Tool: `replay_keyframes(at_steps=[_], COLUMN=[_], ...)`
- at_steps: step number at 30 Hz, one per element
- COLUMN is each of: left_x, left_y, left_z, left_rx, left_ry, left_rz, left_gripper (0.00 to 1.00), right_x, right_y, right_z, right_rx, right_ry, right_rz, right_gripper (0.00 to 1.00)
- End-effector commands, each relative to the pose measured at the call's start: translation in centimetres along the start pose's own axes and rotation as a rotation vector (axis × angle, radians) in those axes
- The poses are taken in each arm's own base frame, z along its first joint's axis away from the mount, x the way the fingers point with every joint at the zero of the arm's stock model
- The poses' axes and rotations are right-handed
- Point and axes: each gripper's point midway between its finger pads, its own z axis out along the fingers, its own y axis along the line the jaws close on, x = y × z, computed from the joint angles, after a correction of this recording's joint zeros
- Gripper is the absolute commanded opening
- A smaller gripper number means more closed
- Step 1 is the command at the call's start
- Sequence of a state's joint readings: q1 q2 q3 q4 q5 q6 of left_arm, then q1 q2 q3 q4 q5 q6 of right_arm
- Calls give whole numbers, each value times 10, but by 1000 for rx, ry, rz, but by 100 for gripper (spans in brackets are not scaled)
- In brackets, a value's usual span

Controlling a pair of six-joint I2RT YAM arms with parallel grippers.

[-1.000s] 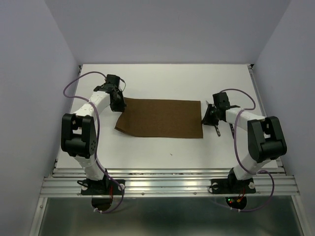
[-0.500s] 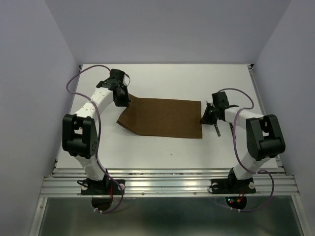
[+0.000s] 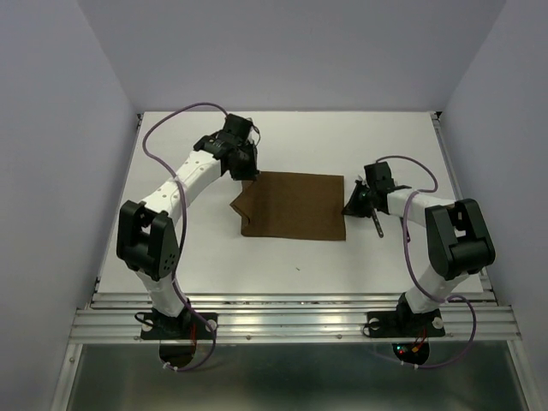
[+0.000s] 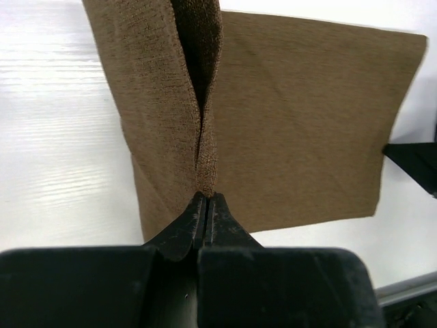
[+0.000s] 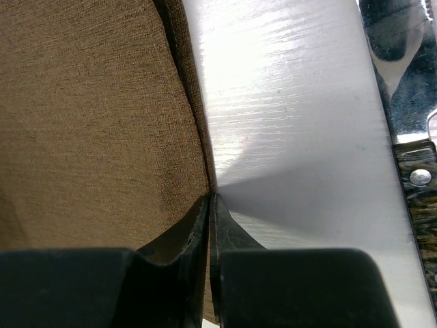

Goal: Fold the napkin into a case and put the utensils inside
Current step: Fold the rectangle-folded napkin at the center of the board.

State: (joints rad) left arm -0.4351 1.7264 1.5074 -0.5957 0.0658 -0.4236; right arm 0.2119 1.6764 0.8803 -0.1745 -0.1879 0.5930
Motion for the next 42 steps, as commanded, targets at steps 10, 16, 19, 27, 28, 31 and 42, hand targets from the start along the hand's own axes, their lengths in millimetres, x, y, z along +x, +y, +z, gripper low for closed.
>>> replay_keyframes(at_steps=[10, 16, 19, 27, 28, 31, 42], left_x=[8, 13, 15, 20, 22, 25, 39], left_y=[-95, -124, -134, -154, -157, -164, -192], left_z=[10, 21, 27, 42, 45, 50, 66], left_rx=[147, 177, 191, 214, 218, 236, 279], left_ry=[2, 15, 20, 46, 48, 64, 109], left_rz=[-18, -27, -42, -60, -65, -73, -103], left_gripper=[0, 0, 0, 0, 0, 0, 0], right_x=[9, 12, 13, 15, 15, 15, 17], right_y=[10, 8, 8, 11, 11, 11, 9], right_z=[1, 2, 2, 3, 3, 3, 4], right_rx=[-29, -30, -29, -34, -36, -37, -35], right_ry=[-4, -1, 0, 2, 2, 3, 5], right_rz=[14, 24, 27, 25, 27, 28, 30], right_gripper=[7, 7, 7, 7, 7, 7, 7])
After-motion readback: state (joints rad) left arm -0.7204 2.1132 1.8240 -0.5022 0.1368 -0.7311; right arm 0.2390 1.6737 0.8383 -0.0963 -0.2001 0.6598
